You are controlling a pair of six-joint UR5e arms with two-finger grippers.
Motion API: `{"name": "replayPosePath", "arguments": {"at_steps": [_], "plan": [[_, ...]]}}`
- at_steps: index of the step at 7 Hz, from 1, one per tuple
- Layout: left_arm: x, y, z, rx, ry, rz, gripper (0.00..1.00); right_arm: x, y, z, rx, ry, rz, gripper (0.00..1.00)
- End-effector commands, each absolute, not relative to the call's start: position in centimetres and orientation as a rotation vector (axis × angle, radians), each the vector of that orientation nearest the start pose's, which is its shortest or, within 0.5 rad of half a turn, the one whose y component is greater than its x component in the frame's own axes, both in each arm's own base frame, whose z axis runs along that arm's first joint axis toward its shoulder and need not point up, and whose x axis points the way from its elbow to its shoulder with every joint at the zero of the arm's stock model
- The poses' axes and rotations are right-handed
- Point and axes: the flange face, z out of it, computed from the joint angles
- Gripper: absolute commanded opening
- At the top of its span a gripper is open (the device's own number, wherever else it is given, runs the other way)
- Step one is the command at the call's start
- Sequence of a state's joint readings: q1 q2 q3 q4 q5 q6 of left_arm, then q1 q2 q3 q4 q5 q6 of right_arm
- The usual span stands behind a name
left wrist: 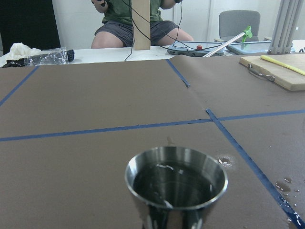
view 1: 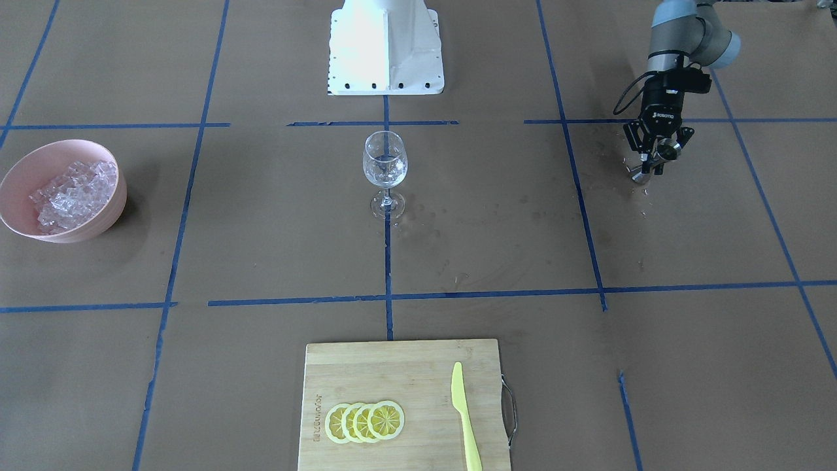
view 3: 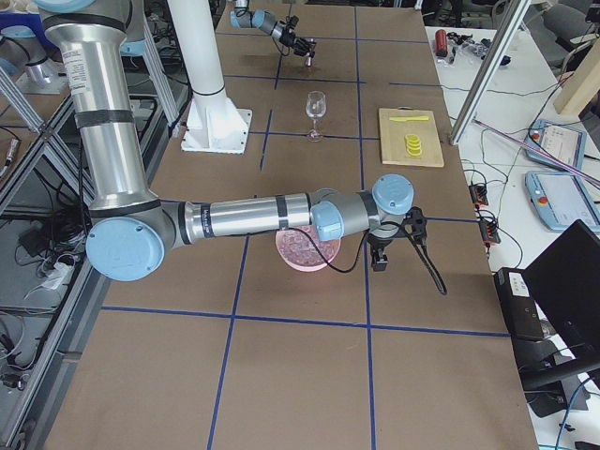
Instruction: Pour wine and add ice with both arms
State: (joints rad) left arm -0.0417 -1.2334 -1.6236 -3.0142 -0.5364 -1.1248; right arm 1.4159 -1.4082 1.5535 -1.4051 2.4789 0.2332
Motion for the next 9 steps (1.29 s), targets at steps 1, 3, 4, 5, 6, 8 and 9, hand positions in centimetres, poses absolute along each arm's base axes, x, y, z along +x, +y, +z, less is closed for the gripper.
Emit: {"name": "replayPosePath", "arguments": {"at_steps": [1,3,4,5,6,8,9], "plan": [[32.0,-23.1,54.0,1.174,0.835,-0.208,0.0,-3.3,-56.7,53.0,0.152,-0.945,-0.086,1.0],[38.0,-23.3,47.6,1.198,0.941,-0.222,0.0,-6.0,-54.5,48.5,0.167,-0.977,-0.101,1.0],[39.8,-23.3,45.5,1.219,0.955,-0.215,0.0,-9.5,-52.2,44.0,0.14,-1.012,-0.065,1.0],[41.4,-23.3,44.0,1.216,0.96,-0.199,0.0,-13.4,-50.5,40.2,0.188,-1.037,-0.093,1.0],[42.0,-23.4,43.3,1.21,0.975,-0.196,0.0,-16.4,-49.3,38.4,0.213,-1.097,-0.045,1.0],[44.1,-24.8,40.2,1.209,0.98,-0.199,0.0,-20.1,-46.9,38.8,0.261,-1.137,0.023,1.0],[45.2,-26.7,38.1,1.219,0.948,-0.163,0.0,-20.1,-46.7,38.9,0.26,-1.136,0.024,1.0]]}}
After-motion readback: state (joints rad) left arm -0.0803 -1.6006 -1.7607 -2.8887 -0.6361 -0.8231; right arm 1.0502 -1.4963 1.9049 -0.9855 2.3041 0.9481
